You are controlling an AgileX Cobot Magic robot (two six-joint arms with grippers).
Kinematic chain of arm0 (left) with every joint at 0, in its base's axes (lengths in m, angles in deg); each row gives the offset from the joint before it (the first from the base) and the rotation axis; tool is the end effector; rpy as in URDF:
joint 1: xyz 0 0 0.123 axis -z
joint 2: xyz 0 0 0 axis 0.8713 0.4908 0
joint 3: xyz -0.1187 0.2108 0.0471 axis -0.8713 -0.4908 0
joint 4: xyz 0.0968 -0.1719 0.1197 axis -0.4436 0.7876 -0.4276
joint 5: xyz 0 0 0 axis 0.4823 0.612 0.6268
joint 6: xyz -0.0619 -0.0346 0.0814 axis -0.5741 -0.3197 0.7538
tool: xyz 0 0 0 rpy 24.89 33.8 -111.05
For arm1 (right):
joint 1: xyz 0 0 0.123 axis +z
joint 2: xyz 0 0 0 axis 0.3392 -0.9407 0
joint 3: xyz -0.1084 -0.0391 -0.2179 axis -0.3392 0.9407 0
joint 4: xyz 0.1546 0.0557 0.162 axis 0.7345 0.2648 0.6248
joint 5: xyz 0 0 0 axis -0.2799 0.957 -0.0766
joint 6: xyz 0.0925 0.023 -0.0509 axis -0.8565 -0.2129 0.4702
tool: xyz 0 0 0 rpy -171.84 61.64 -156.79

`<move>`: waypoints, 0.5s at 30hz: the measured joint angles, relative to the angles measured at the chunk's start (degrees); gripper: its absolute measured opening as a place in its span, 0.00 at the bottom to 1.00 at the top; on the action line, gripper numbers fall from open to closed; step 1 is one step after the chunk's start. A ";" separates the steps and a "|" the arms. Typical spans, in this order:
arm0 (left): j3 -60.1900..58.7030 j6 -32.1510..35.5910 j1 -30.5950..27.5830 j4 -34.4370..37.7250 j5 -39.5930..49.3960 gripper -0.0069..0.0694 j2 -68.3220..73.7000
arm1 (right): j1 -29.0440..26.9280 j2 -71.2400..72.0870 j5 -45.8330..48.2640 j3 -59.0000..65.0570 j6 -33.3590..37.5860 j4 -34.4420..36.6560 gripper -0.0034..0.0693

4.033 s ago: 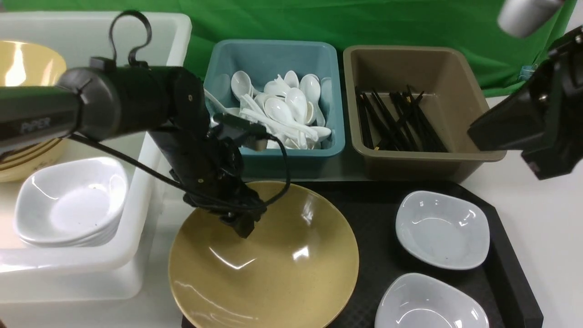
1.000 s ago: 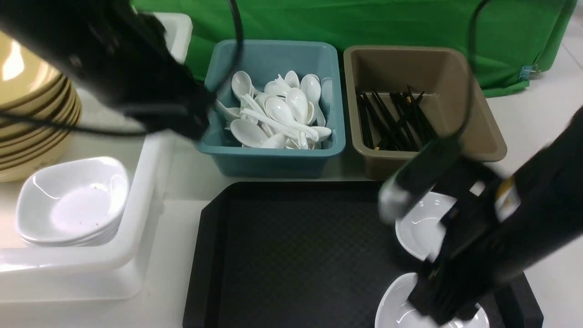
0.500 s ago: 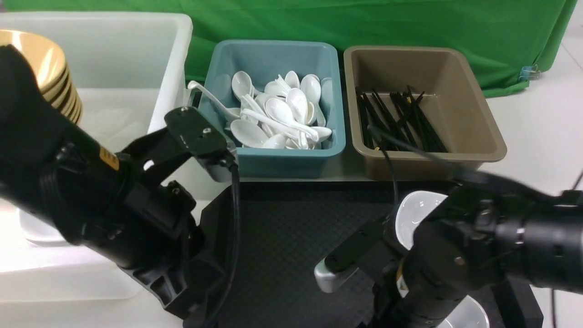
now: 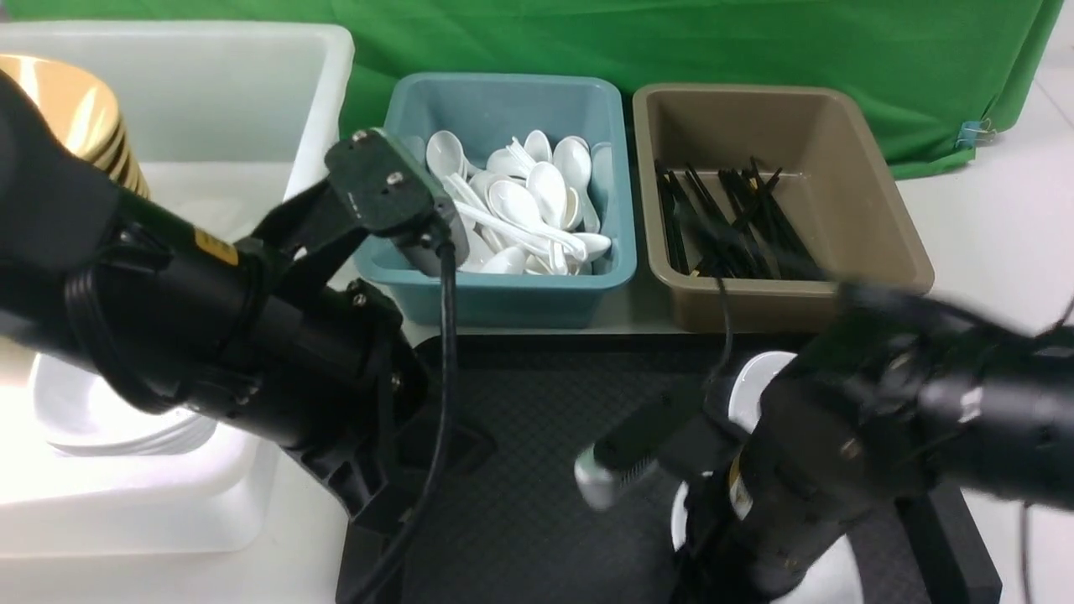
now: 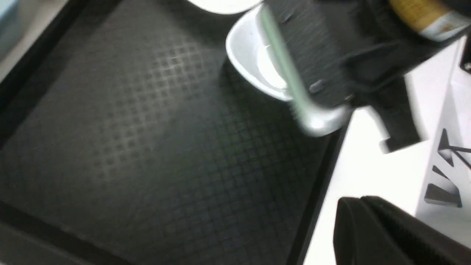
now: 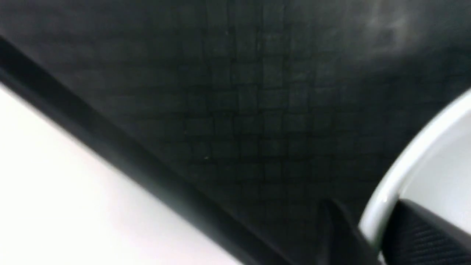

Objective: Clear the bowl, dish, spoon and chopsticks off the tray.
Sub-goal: Use the right arm to grab the plate, then use the right arm to put the plate into the large storage box on the left

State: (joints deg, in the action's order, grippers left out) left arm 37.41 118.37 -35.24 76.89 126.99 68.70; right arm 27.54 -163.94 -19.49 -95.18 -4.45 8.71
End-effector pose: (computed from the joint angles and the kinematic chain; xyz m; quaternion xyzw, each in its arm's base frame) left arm 0.1956 -0.1465 0.2846 0.4418 0.8237 -0.2271 0.2735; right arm 0.1894 0.2120 0.1644 -0.3439 0.9325 0.0673 0.0878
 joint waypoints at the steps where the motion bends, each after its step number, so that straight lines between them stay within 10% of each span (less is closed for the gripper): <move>1: 1.13 -3.74 -1.39 -2.72 0.11 0.08 -0.33 | 0.00 2.50 1.72 -2.68 0.35 1.24 0.13; 15: 12.51 -29.12 -34.58 -14.02 2.78 0.08 -11.04 | 0.22 -9.45 8.18 -55.65 20.41 17.85 0.09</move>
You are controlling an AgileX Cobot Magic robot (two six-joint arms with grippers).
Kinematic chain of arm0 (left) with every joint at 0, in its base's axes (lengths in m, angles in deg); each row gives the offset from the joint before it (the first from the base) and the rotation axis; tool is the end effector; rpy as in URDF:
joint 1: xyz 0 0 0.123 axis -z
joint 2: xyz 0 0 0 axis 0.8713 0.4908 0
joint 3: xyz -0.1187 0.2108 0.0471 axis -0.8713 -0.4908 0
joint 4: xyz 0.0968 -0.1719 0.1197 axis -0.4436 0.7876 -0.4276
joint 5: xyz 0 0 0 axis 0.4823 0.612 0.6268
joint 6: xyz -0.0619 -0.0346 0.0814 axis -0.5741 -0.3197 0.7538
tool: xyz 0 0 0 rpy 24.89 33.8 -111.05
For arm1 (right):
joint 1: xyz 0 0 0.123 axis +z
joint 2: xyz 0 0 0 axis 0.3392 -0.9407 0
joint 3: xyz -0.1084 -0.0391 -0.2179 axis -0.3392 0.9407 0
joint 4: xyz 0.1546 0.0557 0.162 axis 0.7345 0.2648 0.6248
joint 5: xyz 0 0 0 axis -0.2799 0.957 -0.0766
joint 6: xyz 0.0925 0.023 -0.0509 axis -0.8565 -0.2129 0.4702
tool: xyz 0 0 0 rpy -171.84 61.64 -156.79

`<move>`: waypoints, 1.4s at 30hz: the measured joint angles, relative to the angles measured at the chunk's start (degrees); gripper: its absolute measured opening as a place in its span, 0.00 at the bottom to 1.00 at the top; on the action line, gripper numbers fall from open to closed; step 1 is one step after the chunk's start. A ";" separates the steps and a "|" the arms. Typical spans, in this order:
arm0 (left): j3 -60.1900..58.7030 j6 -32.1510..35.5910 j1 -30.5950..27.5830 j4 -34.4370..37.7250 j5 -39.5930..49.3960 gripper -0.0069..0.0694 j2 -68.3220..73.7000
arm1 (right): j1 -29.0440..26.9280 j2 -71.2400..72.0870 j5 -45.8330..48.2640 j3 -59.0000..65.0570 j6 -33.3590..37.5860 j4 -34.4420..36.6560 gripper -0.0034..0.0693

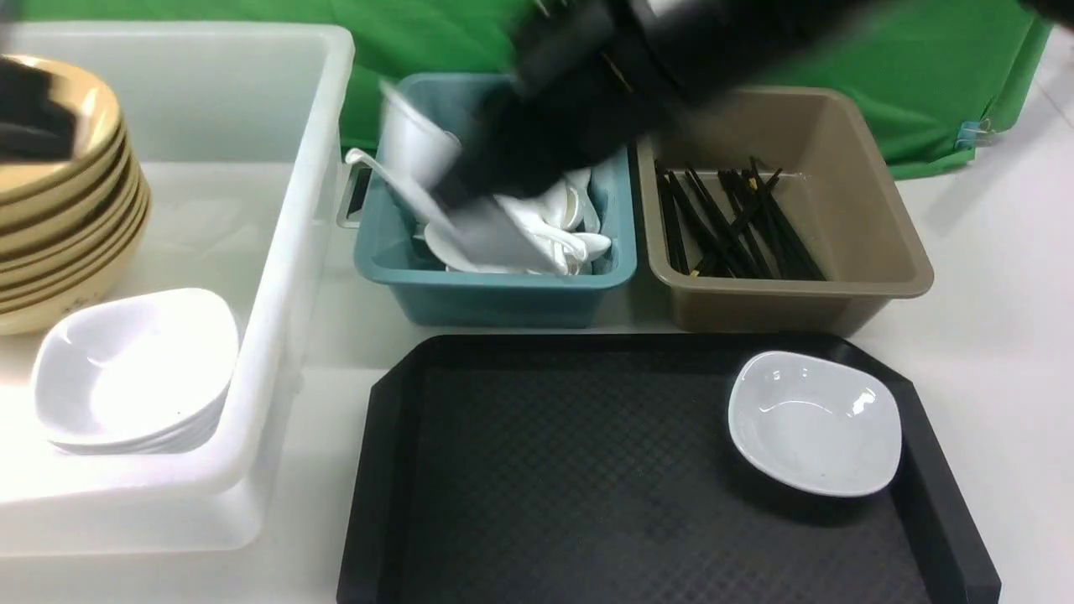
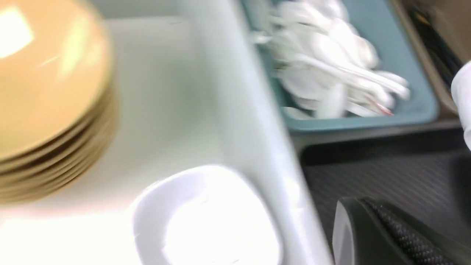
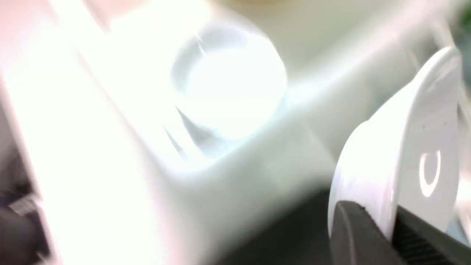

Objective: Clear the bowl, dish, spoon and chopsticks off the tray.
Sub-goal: Use the right arm to put the plate into the large storage box on the left, then use the right arm to grab the plate

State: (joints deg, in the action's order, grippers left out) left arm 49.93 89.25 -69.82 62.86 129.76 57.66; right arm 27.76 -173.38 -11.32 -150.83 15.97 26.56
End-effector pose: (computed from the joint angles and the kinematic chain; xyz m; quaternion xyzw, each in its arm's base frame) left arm 0.2043 0.0028 0.3788 0.0170 0.8969 -0.0777 0.4350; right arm 0.2361 0.3057 0.3762 -0.4399 0.7736 0.2887 0.3532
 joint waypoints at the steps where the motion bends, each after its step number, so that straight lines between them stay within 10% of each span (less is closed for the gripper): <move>1: 0.00 -0.52 -2.62 0.00 0.75 0.08 -0.34 | 0.40 -2.85 -0.05 -4.13 2.13 2.79 0.09; 17: 0.00 -3.75 -11.98 -0.84 5.41 0.08 -0.60 | 8.35 -34.25 -0.93 -33.35 9.88 6.75 0.11; 31: 0.00 -3.56 -11.97 -1.05 5.41 0.08 -0.60 | 9.42 -34.11 9.59 -38.41 6.39 0.04 0.65; 34: 0.00 -3.13 -10.69 -1.11 5.41 0.08 -0.60 | 9.07 -31.81 12.92 -40.26 -0.86 -9.12 0.58; 38: -0.34 -0.95 -1.53 0.17 5.60 0.08 -0.60 | 5.40 -23.16 13.47 -35.85 -7.78 -20.93 0.16; 42: -1.89 1.18 9.49 0.85 5.44 0.08 -0.60 | 1.60 -14.41 13.47 -25.51 -8.34 -22.63 0.08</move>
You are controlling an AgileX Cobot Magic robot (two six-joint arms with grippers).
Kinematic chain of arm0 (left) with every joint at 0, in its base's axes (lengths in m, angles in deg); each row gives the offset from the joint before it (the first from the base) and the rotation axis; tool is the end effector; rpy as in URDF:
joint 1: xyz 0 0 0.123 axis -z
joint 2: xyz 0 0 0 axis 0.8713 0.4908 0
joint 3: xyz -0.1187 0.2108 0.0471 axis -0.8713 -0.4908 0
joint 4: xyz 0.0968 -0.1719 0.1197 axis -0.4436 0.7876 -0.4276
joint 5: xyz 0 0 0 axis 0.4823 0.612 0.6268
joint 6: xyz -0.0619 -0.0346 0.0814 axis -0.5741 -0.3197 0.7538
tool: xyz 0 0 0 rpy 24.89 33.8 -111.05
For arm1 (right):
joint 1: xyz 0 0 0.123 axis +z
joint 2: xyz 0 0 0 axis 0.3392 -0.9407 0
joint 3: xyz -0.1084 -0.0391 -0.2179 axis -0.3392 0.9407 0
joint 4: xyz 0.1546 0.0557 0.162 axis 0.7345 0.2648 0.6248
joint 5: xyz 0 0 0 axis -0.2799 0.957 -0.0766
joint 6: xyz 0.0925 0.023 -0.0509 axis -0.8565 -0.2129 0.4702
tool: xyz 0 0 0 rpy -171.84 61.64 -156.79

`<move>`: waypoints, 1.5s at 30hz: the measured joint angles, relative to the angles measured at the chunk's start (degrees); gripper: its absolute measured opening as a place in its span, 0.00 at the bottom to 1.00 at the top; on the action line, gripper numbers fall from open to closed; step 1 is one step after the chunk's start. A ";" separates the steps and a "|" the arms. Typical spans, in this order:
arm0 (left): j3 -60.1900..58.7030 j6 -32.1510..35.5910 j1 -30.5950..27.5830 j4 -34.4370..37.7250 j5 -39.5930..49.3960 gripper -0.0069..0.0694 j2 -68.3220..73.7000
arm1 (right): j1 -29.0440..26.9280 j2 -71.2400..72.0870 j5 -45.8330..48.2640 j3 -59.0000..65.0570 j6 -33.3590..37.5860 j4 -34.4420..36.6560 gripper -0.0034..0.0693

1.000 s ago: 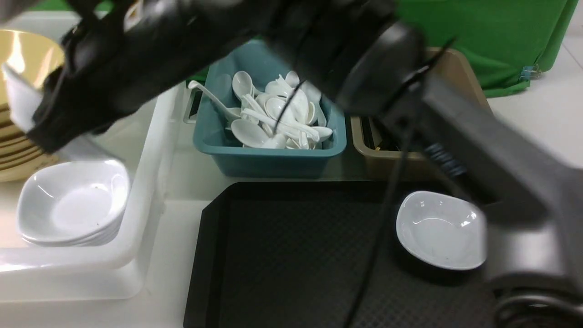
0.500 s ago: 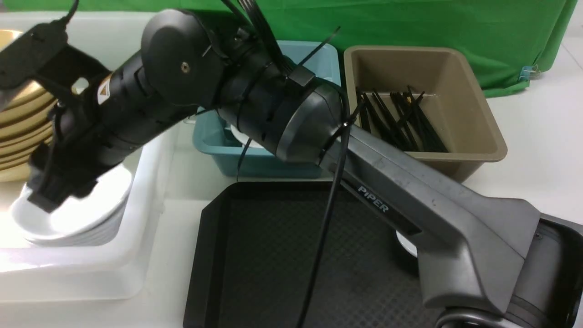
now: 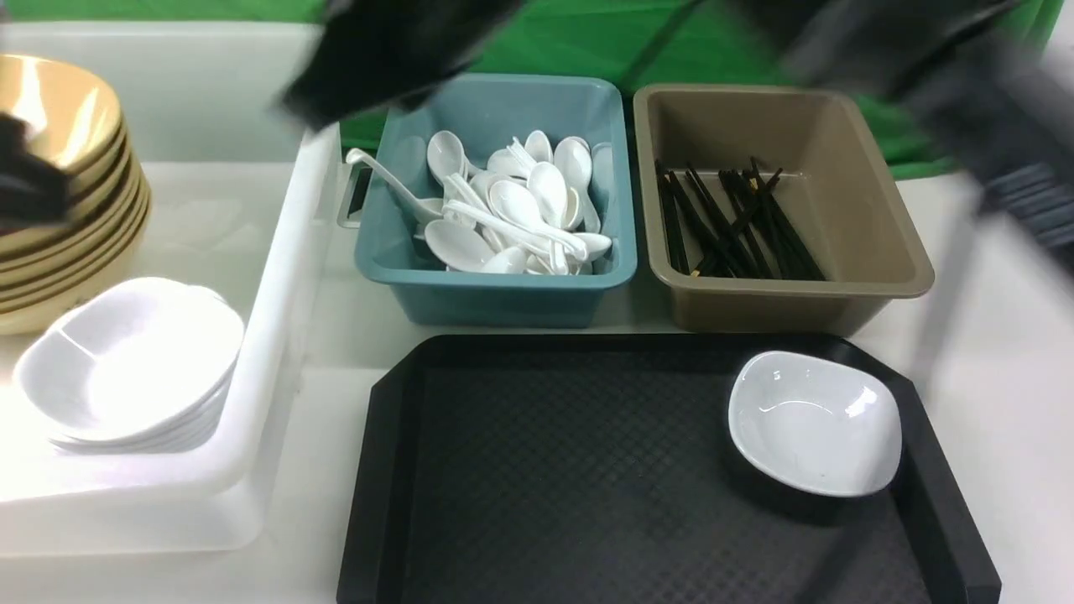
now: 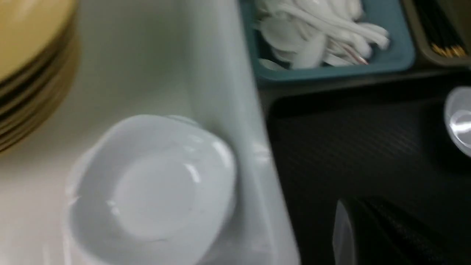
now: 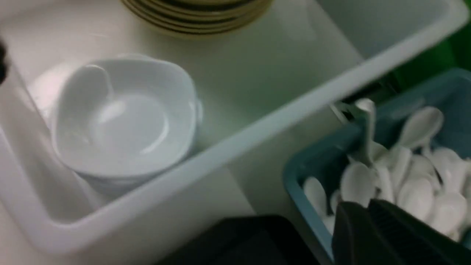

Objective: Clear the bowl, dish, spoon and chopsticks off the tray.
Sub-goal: Use the right arm to grab the plate, then use the right arm to put the plate into the large storage box on the left

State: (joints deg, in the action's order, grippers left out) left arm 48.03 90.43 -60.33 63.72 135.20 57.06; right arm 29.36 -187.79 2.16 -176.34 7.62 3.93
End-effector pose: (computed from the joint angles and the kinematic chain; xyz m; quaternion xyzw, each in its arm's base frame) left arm 0.1926 -0.0338 0.3647 0.1084 0.9119 -0.1239 0.3758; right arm 0.2750 0.3138 0.3772 -0.4294 0.8058 0.1328 0.3857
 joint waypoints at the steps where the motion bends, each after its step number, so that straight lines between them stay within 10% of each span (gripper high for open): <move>1: -0.44 0.33 2.39 0.00 -0.31 0.08 0.06 | -0.90 1.94 0.00 4.00 0.00 -0.12 0.07; 7: -5.57 5.79 22.84 0.27 -10.22 0.08 2.57 | -10.55 18.08 -0.48 37.71 0.00 -0.76 0.14; 11: -8.07 8.28 31.67 0.33 -22.14 0.09 7.85 | -15.31 22.91 -8.36 58.65 -0.44 -0.97 0.39; 17: -8.50 9.53 35.04 0.59 -32.27 0.09 16.06 | -16.55 21.53 -25.00 73.88 -1.13 -0.77 0.71; 24: -8.54 10.33 35.09 0.54 -34.61 0.09 21.65 | -17.34 14.03 -32.60 75.83 -1.52 -1.42 0.75; 29: -8.54 10.41 35.09 0.58 -34.61 0.09 22.01 | -18.02 10.86 -33.96 75.72 -1.61 -2.39 0.67; 31: -8.54 10.41 35.09 0.52 -34.61 0.09 22.06 | -18.02 11.03 -34.20 75.72 -1.69 -3.29 0.38; 37: -8.54 7.01 32.52 -1.93 -32.51 0.09 20.73 | -17.46 17.27 -28.68 73.92 -0.85 -2.39 0.15; 45: -2.75 2.39 16.75 -4.13 -23.75 0.09 10.48 | -11.54 25.89 -19.05 53.81 13.37 20.89 0.09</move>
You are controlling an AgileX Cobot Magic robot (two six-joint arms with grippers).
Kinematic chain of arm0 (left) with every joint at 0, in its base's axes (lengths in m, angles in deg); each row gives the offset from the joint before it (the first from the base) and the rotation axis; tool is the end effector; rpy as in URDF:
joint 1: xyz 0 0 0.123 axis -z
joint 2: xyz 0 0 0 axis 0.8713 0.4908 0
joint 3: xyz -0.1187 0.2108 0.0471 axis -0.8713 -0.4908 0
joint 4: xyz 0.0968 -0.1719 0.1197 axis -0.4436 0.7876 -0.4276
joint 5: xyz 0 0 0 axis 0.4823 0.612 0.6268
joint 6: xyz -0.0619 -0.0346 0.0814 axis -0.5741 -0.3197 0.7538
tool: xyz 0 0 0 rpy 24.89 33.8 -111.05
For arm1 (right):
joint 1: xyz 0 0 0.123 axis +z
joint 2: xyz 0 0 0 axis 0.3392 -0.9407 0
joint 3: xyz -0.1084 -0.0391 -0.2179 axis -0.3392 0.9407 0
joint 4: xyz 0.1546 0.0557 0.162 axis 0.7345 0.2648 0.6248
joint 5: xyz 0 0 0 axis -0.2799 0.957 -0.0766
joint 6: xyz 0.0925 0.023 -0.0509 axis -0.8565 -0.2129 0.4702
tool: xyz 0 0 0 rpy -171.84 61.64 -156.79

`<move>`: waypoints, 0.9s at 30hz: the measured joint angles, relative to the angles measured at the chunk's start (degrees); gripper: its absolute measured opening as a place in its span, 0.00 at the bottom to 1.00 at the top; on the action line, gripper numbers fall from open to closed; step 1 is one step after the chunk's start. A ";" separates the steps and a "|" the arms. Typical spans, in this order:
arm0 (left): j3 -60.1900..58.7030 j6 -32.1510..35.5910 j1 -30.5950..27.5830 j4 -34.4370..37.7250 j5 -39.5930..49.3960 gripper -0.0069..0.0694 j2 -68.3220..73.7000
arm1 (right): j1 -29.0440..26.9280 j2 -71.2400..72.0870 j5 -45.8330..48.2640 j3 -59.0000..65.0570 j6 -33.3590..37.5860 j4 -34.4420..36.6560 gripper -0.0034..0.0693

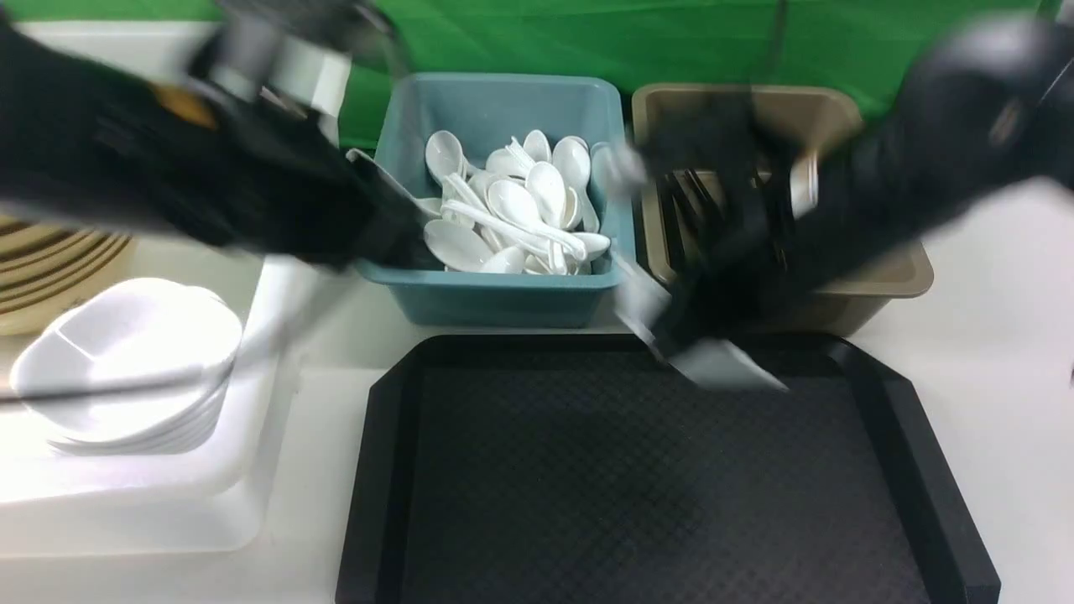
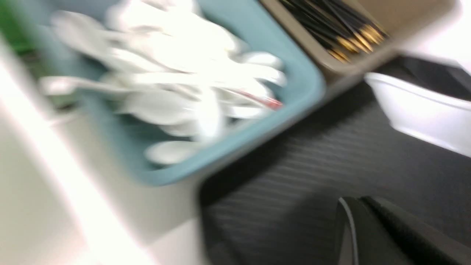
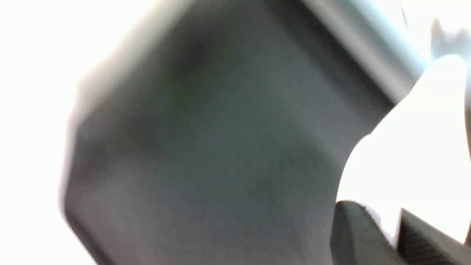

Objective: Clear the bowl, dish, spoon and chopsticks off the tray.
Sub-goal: Use the right arm to put the plate into the large storage box on the left

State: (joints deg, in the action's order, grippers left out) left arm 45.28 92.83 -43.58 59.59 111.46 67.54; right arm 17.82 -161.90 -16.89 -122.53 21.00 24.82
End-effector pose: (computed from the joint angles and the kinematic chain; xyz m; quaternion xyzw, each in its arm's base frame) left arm 0.2479 -0.0956 0.3381 0.2116 0.8628 -0.1233 0.4423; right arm 0.2526 0.2292 0.3078 -0.4000 0.8402 0.2042 0.3040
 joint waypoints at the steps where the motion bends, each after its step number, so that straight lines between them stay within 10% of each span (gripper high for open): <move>1: 0.33 -0.40 -1.13 -0.25 0.64 0.09 -0.79 | 0.44 -0.22 0.08 -1.53 0.85 0.58 0.09; 12: 2.12 -7.65 -31.60 -2.60 15.01 0.09 -10.34 | 15.60 -23.90 1.63 -41.65 7.47 7.31 0.09; 23: 1.67 -9.63 -36.69 -2.24 19.07 0.09 -11.82 | 19.98 -42.42 -0.70 -54.03 7.64 6.54 0.10; 27: 1.67 -9.69 -36.73 -1.90 19.12 0.09 -11.82 | 19.98 -43.54 -1.90 -54.09 7.64 5.64 0.25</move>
State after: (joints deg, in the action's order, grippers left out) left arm 46.95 83.14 -80.31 57.69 130.58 55.73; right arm 37.80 -205.43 -18.80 -176.62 28.63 30.46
